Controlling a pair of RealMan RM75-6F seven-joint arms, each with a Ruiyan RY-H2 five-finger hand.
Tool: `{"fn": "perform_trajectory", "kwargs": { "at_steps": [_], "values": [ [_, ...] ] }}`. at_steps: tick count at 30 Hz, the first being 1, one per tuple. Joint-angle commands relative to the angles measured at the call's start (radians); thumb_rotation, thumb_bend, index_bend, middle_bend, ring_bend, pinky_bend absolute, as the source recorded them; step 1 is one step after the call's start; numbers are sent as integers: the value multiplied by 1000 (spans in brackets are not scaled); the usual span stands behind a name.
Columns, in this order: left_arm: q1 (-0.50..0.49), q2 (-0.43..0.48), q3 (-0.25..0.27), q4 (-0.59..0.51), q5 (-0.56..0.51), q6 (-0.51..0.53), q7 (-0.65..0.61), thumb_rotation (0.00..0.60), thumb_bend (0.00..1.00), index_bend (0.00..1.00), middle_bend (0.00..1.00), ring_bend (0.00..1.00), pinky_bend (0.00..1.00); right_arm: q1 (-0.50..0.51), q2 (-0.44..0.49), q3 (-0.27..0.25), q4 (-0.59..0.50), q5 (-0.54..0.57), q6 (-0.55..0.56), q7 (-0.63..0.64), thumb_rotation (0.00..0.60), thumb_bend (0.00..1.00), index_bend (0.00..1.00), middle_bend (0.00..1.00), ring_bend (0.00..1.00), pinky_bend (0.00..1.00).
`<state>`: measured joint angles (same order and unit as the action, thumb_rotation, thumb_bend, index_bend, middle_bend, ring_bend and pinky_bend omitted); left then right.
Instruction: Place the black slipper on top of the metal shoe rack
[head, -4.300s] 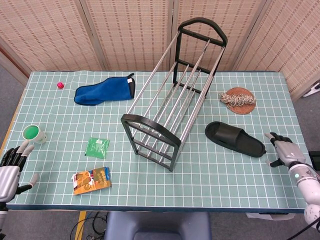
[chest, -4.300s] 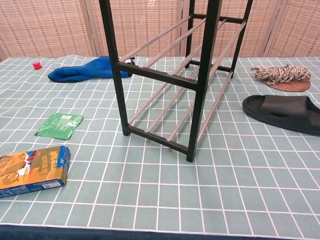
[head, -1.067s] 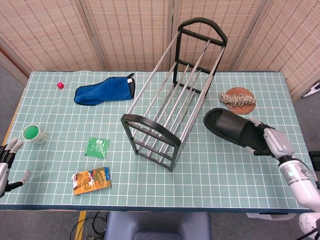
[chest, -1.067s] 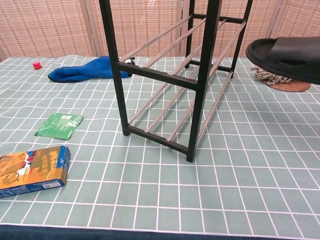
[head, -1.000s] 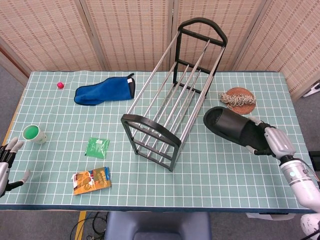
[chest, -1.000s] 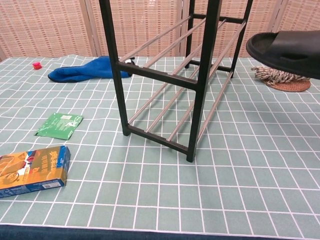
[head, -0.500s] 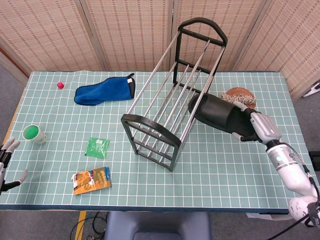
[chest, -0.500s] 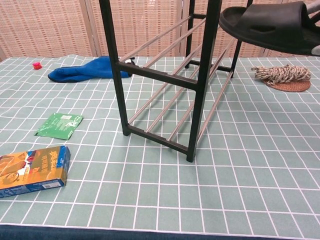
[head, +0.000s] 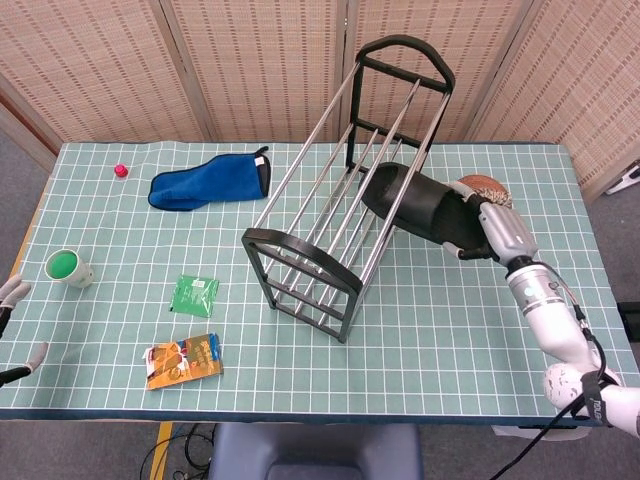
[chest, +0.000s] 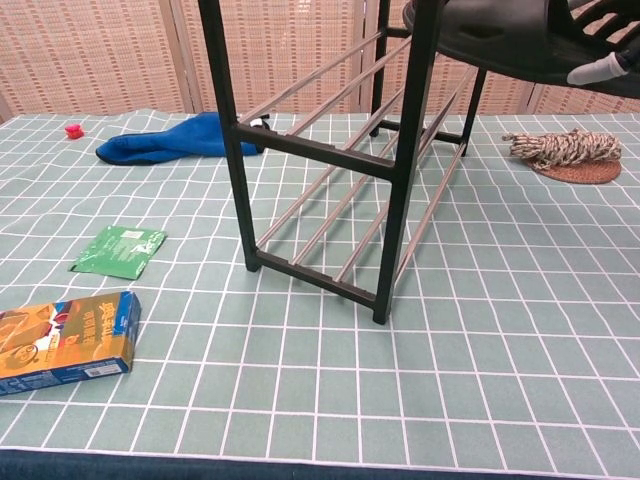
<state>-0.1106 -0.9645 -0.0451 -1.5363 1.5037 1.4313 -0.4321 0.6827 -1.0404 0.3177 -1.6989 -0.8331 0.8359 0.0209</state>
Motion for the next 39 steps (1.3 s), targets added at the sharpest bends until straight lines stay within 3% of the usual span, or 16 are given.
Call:
{"fn": "perform_trajectory", "kwargs": {
  "at_steps": [1, 16, 39],
  "values": [
    [7, 12, 9, 17, 26, 18, -44, 600, 378, 39, 0, 0, 0, 31, -23, 6, -6, 56, 28, -50, 600, 289, 105, 188, 229, 476],
    [21, 27, 27, 61, 80, 72, -155, 600, 377, 39, 0, 0, 0, 138, -97, 27, 5, 252, 104, -209, 600, 285, 105, 185, 230, 476],
    [38, 37, 36, 94, 94, 121, -228, 600, 377, 39, 0, 0, 0, 252, -228, 54, 192, 312, 22, -225, 600, 284, 105, 185, 230, 476]
  ]
}}
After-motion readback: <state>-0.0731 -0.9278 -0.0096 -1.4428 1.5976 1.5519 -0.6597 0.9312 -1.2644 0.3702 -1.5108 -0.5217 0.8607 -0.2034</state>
